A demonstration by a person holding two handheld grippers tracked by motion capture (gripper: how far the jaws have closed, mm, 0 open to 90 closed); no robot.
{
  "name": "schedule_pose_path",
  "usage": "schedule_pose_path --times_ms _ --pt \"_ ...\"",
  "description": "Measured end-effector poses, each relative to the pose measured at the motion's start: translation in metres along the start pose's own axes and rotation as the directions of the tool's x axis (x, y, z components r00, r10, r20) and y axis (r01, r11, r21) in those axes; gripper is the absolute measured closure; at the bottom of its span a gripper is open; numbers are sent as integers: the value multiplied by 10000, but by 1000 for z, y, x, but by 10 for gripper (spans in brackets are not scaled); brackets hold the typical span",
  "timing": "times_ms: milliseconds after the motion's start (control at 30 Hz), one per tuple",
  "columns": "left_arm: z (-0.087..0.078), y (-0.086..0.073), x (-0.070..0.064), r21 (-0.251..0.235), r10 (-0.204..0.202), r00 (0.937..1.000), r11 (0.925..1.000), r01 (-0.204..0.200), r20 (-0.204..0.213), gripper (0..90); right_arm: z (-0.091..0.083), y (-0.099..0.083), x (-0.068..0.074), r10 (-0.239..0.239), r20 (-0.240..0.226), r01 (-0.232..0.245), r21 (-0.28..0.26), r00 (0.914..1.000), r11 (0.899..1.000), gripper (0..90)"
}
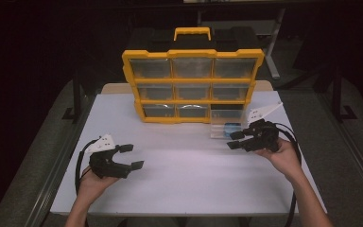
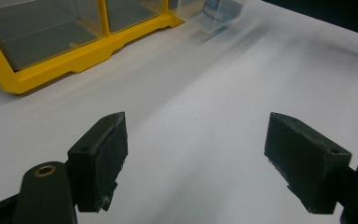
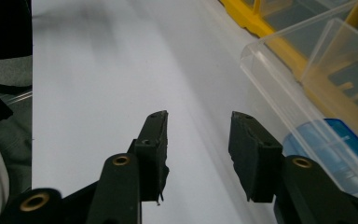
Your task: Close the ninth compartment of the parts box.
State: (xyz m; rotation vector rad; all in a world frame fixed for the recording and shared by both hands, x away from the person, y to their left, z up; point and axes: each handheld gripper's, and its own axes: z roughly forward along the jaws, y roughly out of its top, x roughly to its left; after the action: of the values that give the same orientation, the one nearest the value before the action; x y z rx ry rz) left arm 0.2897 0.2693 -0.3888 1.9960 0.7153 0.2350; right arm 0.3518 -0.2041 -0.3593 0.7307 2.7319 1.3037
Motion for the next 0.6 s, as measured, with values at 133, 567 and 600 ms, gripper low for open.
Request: schedule_pose_path --times_ms 133,567,600 --pt "-2 0 1 -98 -7 10000 10000 7 -3 212 2 -2 0 20 0 -20 17 10000 10000 610" --pt "-3 0 1 -97 -78 10000 9999 78 -24 213 8 -11 -4 218 267 -224 247 9994 9994 734" --pt "-3 0 1 -98 -81 10000 9999 81 -24 213 9 -12 -5 186 258 -192 253 9995 9995 742"
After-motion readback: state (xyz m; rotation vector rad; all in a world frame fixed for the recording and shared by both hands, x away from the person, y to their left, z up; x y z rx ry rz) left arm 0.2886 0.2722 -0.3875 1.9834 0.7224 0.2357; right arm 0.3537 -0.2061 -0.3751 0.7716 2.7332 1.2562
